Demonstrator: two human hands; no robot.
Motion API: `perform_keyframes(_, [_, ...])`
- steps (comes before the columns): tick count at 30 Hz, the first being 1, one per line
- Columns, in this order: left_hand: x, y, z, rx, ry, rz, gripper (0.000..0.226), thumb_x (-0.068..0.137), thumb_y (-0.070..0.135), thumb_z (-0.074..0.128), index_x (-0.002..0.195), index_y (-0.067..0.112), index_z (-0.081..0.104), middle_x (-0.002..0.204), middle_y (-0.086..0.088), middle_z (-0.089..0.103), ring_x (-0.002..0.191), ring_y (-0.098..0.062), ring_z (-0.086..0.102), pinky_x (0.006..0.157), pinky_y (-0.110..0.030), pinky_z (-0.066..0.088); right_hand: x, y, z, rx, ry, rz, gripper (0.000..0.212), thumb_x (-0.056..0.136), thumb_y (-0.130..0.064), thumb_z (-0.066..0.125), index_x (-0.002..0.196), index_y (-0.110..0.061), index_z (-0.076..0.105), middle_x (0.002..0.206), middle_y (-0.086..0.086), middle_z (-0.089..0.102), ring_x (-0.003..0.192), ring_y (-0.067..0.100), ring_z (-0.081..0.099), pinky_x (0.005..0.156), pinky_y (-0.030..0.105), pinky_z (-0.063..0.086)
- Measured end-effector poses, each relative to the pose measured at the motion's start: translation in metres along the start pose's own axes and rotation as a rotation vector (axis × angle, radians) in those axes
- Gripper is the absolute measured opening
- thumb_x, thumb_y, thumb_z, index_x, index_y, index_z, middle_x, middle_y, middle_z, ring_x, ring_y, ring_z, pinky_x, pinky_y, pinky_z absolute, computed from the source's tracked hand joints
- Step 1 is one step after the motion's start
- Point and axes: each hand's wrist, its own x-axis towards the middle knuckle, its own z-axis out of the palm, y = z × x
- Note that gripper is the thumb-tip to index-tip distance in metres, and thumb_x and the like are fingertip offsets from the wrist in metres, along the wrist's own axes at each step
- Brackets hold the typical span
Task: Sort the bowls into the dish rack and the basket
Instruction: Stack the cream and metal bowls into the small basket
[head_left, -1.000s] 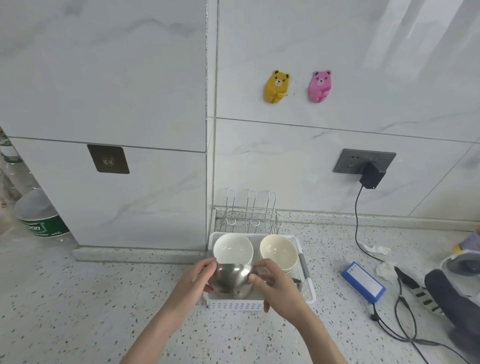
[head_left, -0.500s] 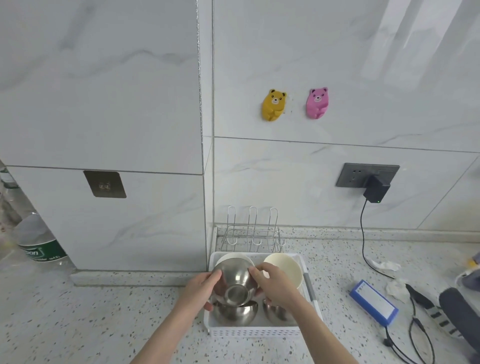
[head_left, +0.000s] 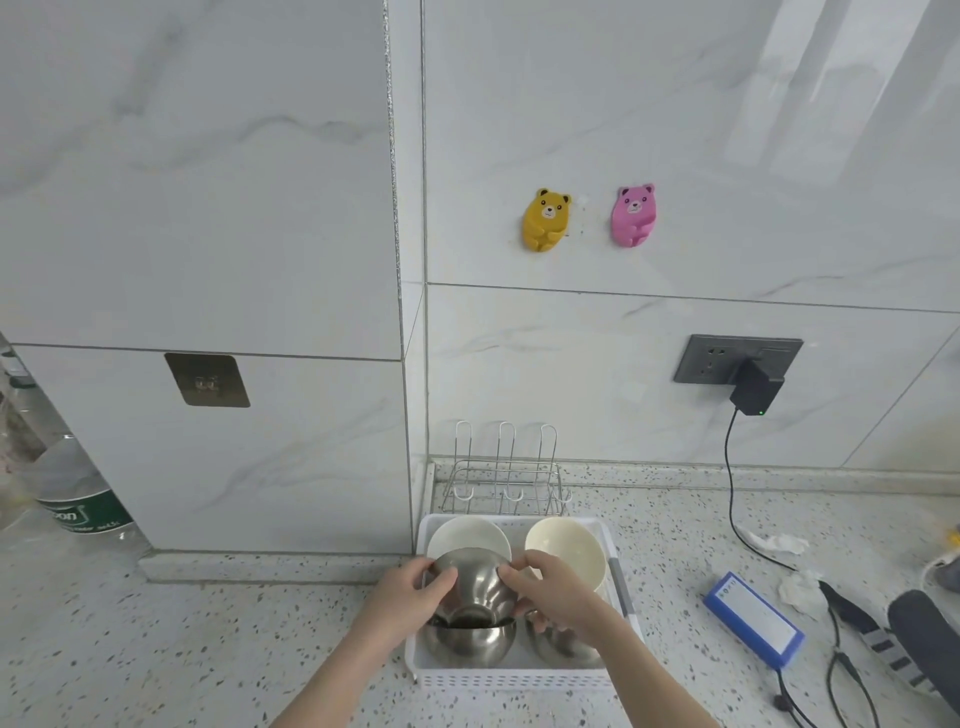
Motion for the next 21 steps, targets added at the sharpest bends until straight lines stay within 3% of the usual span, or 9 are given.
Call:
perform_keyframes(2, [0.003, -0.002, 0.002, -0.033, -0.025, -0.012, 0.023, 0.092, 0.053, 0.057, 0.108, 0.036, 0.055, 0.107, 0.013, 0.060, 0.096, -0.004, 0.057, 0.091, -0.032, 0.052, 0.002, 0.004, 0.000, -0.032, -0.009, -0.011, 0.038, 0.085, -0.052, 0.064, 0.101, -0.018, 0.062, 0.084, 0.009, 0.076, 0.046, 0.015, 0.054, 0.039, 0.020, 0.035])
perform_keyframes(7, [0.006, -0.010, 0.007, -0.079, -0.042, -0.016, 0.037, 0.090, 0.048, 0.063, 0.121, 0.028, 0.058, 0.115, 0.008, 0.064, 0.106, -0.010, 0.060, 0.092, -0.030, 0.052, 0.005, 0.007, 0.001, -0.080, -0.008, -0.019, 0.039, 0.082, -0.055, 0.065, 0.098, -0.020, 0.061, 0.071, 0.000, 0.071, 0.042, 0.011, 0.052, 0.041, 0.018, 0.039])
perform_keyframes(10, [0.006, -0.014, 0.008, -0.086, -0.058, -0.008, 0.036, 0.090, 0.044, 0.066, 0.122, 0.027, 0.060, 0.117, 0.008, 0.064, 0.112, -0.011, 0.059, 0.094, -0.028, 0.049, 0.003, 0.006, 0.002, -0.169, -0.020, -0.039, 0.040, 0.076, -0.059, 0.064, 0.095, -0.024, 0.061, 0.069, -0.002, 0.069, 0.040, 0.009, 0.053, 0.049, 0.020, 0.045])
perform_keyframes(12, [0.005, -0.016, 0.009, -0.073, -0.079, -0.010, 0.033, 0.089, 0.041, 0.067, 0.119, 0.027, 0.061, 0.115, 0.011, 0.062, 0.111, -0.008, 0.056, 0.090, -0.023, 0.046, 0.002, 0.005, 0.004, -0.248, -0.035, -0.055, 0.041, 0.074, -0.060, 0.064, 0.093, -0.025, 0.061, 0.069, -0.006, 0.068, 0.039, 0.008, 0.053, 0.054, 0.022, 0.047])
perform_keyframes(16, [0.002, -0.017, 0.011, -0.014, -0.082, -0.005, 0.024, 0.088, 0.038, 0.069, 0.111, 0.032, 0.061, 0.110, 0.014, 0.063, 0.103, 0.000, 0.055, 0.076, -0.016, 0.041, 0.000, 0.005, 0.008, -0.372, -0.043, -0.075, 0.040, 0.073, -0.063, 0.061, 0.094, -0.029, 0.057, 0.051, -0.010, 0.059, 0.038, 0.005, 0.054, 0.058, 0.026, 0.045])
perform_keyframes(21, [-0.002, -0.016, 0.010, -0.027, -0.058, 0.016, 0.017, 0.089, 0.034, 0.070, 0.103, 0.034, 0.061, 0.107, 0.016, 0.063, 0.100, 0.002, 0.055, 0.076, -0.016, 0.042, -0.009, 0.001, 0.011, -0.427, -0.011, -0.088, 0.033, 0.079, -0.059, 0.060, 0.096, -0.031, 0.057, 0.042, -0.012, 0.056, 0.037, 0.007, 0.056, 0.057, 0.025, 0.047])
